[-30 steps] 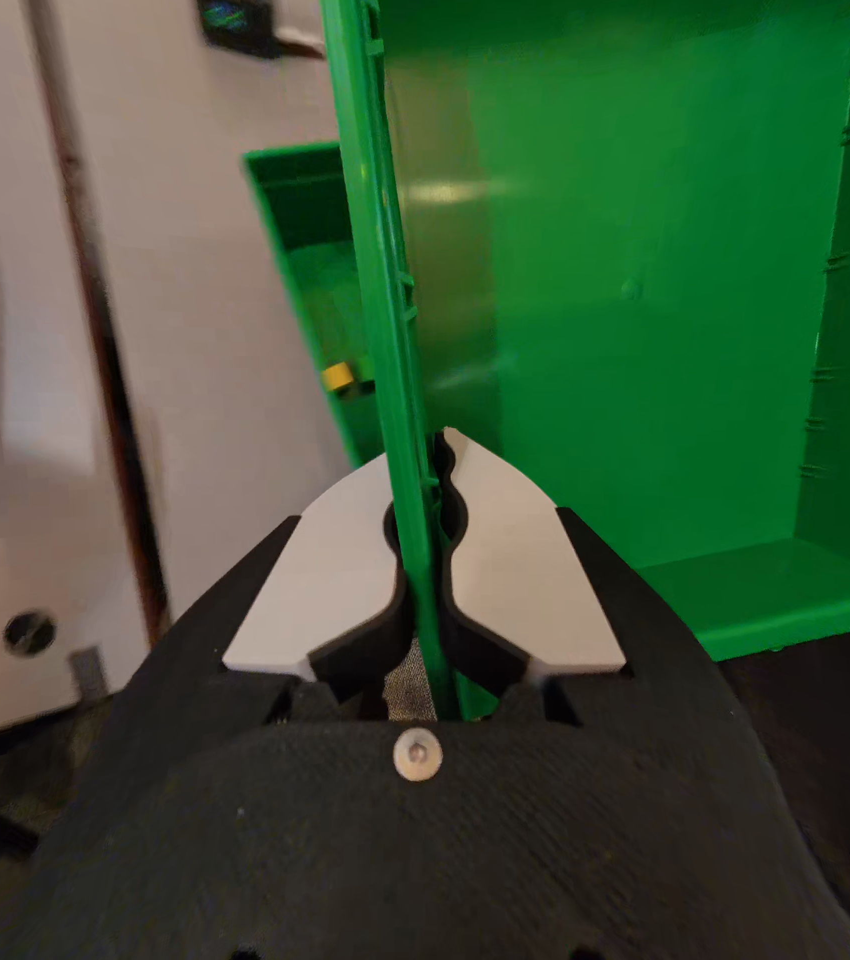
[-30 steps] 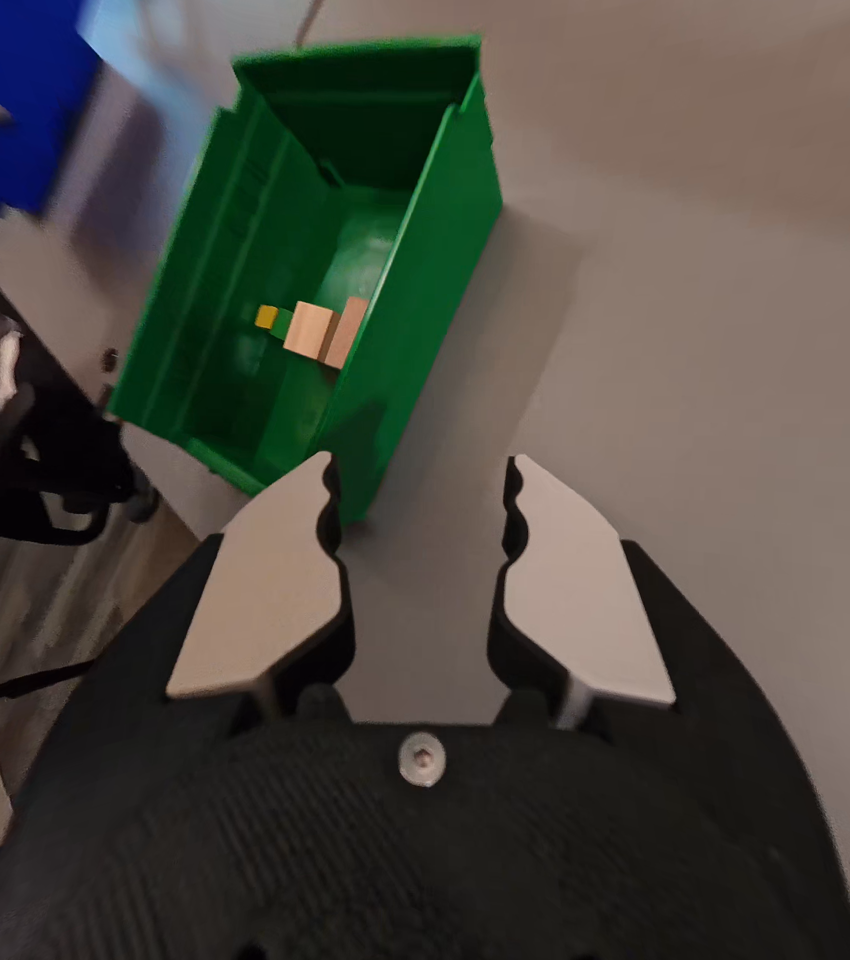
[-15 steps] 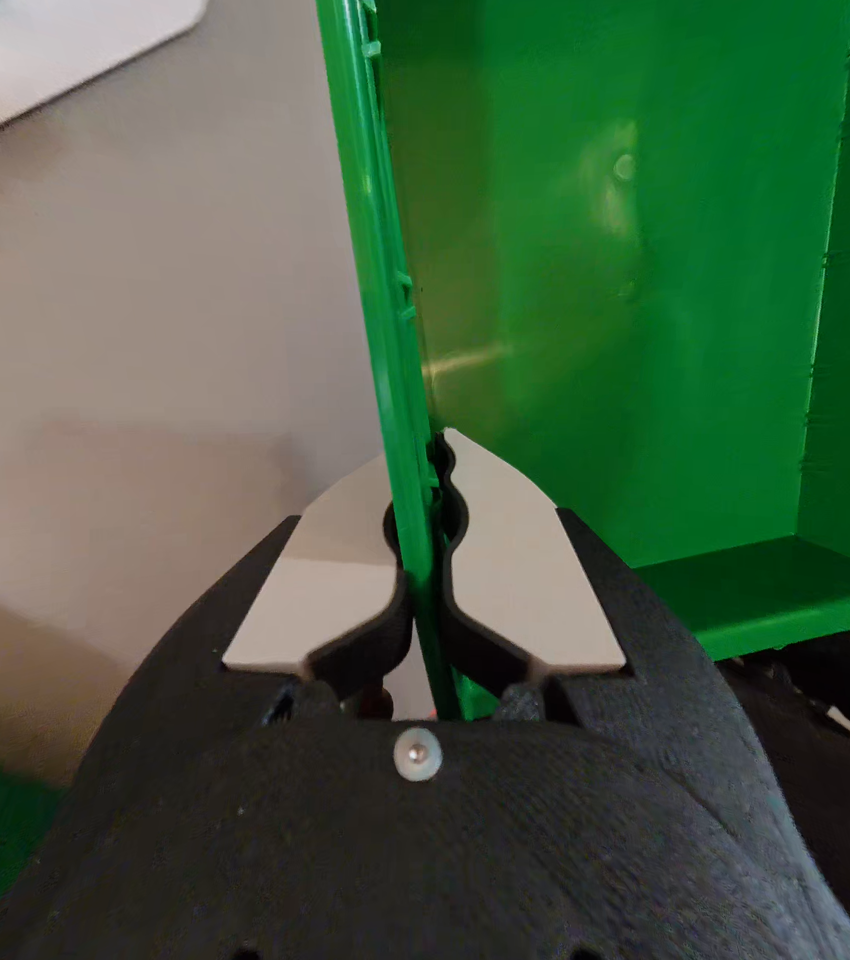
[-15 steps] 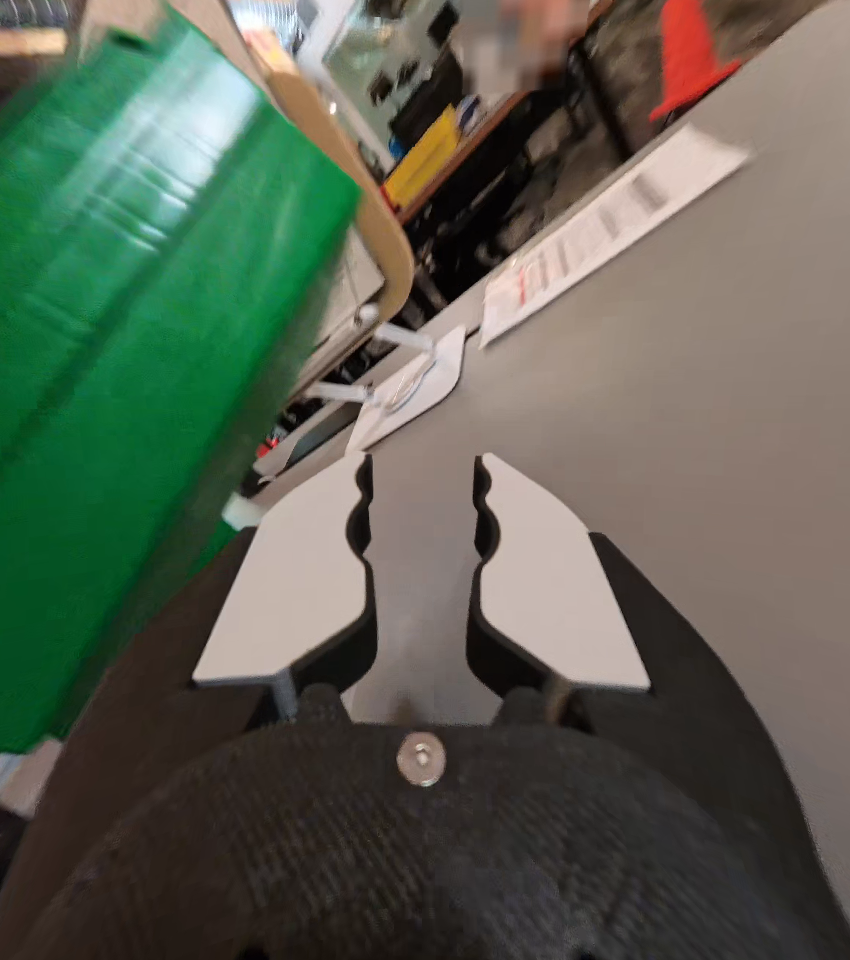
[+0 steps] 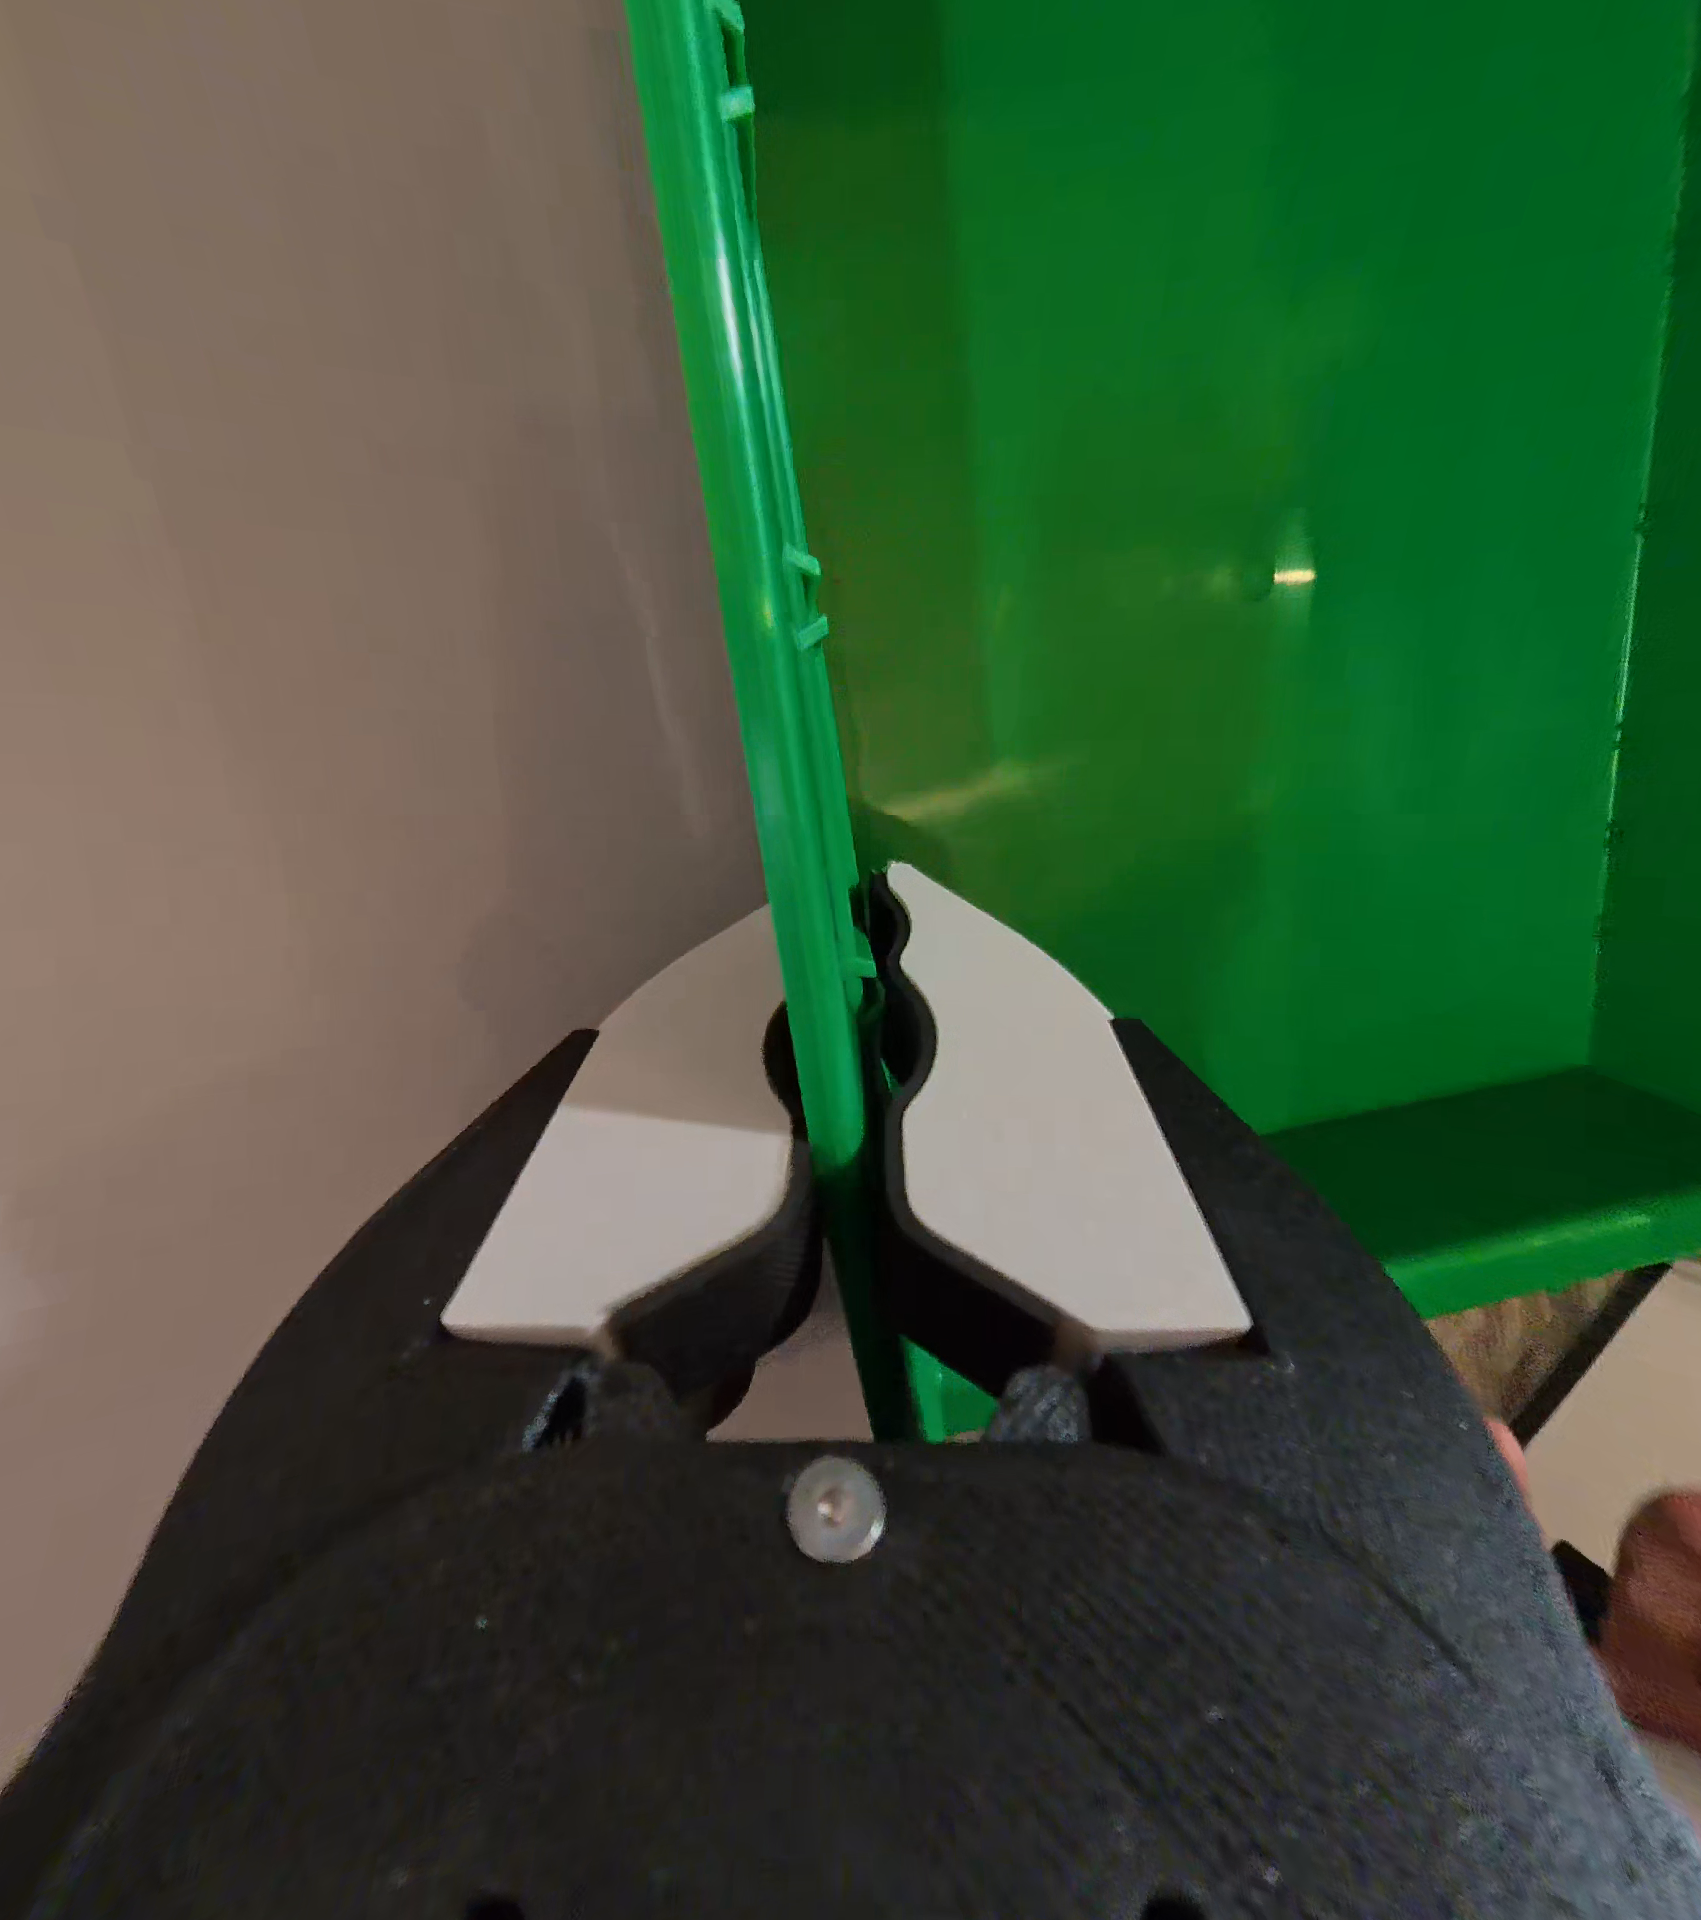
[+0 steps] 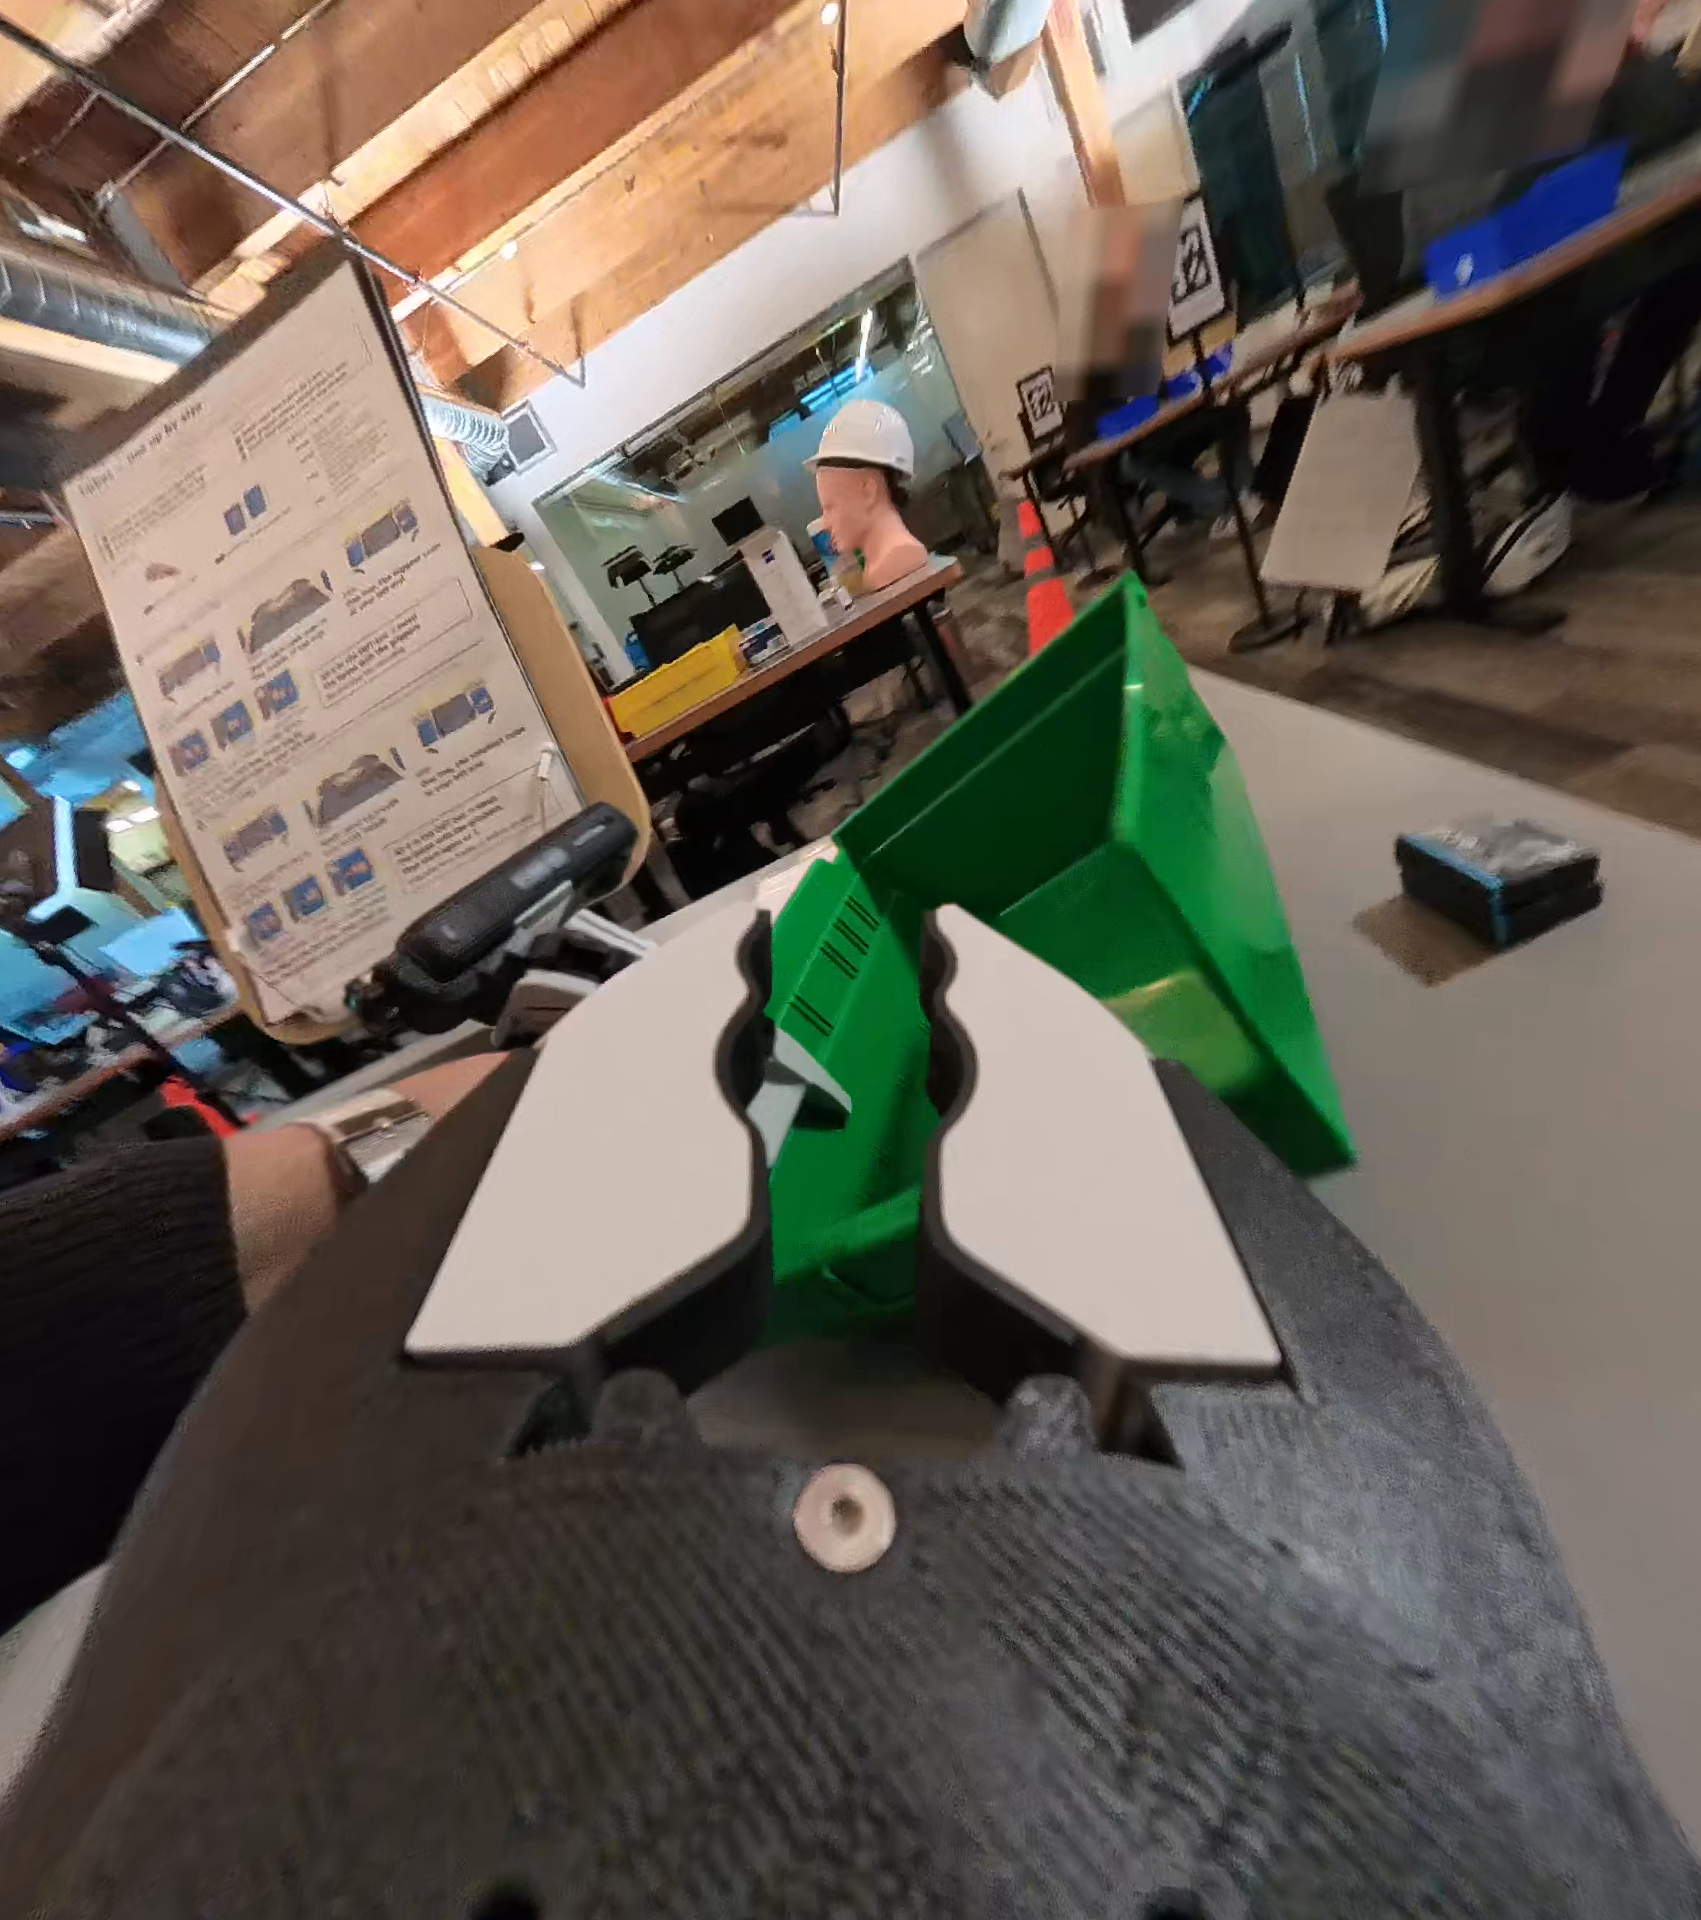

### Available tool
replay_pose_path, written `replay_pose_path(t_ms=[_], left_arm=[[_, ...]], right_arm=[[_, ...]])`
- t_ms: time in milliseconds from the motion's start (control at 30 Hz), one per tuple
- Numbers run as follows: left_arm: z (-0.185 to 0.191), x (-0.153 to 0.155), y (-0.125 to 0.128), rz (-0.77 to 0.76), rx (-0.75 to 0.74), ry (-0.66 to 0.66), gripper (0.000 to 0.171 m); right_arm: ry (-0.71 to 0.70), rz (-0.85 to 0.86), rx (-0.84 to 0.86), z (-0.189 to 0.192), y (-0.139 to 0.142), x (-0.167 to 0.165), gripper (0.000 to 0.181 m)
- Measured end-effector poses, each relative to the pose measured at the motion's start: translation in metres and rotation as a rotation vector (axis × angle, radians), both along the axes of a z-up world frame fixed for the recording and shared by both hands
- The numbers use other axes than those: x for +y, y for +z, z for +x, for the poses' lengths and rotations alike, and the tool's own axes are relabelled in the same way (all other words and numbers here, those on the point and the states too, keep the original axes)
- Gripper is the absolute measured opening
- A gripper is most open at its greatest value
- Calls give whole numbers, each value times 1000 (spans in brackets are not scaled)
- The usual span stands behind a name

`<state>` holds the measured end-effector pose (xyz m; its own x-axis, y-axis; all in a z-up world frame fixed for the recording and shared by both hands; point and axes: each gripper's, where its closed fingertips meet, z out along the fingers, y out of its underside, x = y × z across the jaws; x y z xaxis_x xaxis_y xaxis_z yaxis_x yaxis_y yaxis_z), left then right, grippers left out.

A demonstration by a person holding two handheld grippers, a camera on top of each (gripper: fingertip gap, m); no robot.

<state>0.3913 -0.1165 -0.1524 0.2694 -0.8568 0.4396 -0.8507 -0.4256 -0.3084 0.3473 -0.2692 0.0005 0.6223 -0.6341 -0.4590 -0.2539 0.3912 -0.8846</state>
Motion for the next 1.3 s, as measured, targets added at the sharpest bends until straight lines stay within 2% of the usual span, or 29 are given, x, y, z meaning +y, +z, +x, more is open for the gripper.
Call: replay_pose_path(t_ms=[133, 333, 500, 667, 767, 867, 933, 1033, 1100, 1200, 1300], left_arm=[[21, -25, 0, 58, -13, -1, 9], [20, -33, 6, 158, -5, 89, 20], [16, -46, 10, 58, -18, 150, 35], [2, -66, 12, 47, -17, 58, 40], [0, -72, 21, 35, -53, 37, 36], [-9, -86, 28, -49, -66, -31, 46], [-21, -94, 32, -115, -59, -104, 48], [-34, -86, 48, -127, -145, -139, 42], [-47, -71, 66, -74, -244, -166, 43], [-80, -35, 88, 96, -367, -193, 33], [-128, 7, 111, 279, -510, -186, 33]], right_arm=[[-5, -43, -33, -2, -1, 2, 32], [47, -75, 15, 1, -17, 13, 41], [52, -110, -25, -3, -13, 18, 42], [63, -154, -86, -10, -8, 24, 47], [81, -173, -114, -15, -7, 30, 50], [80, -202, -136, -18, -7, 32, 51], [70, -200, -152, -18, -4, 29, 51], [70, -201, -160, -17, -4, 26, 53], [71, -219, -169, -17, -5, 24, 54], [92, -247, -176, -18, -9, 26, 62], [115, -298, -228, -28, -8, 35, 67]])
